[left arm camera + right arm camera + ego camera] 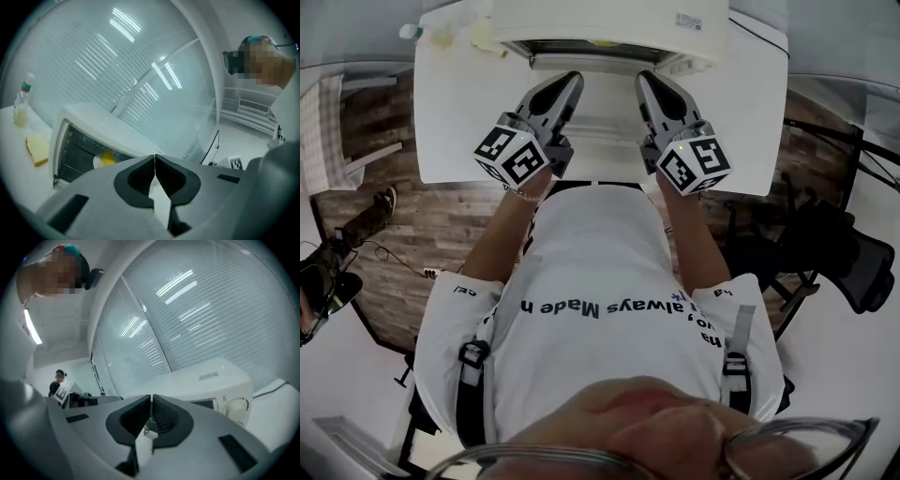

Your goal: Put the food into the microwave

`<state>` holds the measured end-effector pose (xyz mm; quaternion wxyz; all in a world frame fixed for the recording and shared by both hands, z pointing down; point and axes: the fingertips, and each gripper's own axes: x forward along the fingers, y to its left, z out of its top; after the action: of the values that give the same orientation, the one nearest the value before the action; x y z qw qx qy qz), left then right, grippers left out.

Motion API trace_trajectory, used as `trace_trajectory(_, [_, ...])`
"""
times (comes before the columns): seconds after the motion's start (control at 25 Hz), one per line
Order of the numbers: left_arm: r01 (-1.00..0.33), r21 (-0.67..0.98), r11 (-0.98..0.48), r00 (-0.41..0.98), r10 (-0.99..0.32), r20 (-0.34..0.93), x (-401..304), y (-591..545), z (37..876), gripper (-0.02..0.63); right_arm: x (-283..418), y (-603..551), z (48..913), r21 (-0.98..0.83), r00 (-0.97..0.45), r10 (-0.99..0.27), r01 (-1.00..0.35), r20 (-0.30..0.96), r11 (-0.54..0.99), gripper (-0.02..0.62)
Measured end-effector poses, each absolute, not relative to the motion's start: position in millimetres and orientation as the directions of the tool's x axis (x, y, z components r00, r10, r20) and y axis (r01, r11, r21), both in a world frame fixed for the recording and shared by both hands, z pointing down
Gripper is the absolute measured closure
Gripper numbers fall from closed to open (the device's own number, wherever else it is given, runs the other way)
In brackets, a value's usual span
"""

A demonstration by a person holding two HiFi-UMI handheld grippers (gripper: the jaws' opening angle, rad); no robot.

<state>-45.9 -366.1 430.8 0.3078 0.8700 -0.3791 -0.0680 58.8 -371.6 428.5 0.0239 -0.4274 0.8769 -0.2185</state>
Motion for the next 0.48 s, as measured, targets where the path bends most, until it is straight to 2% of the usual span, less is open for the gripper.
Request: trace_trajectory(0.48, [-0.681,0.371,-0.632,0.698,-0.713,0.065,-41.8,-325.0,352.0,0.594,55.6,-324.8,338.2,-0.139,-0.647,-0.753,-0.762,0.122,0.632,0.575])
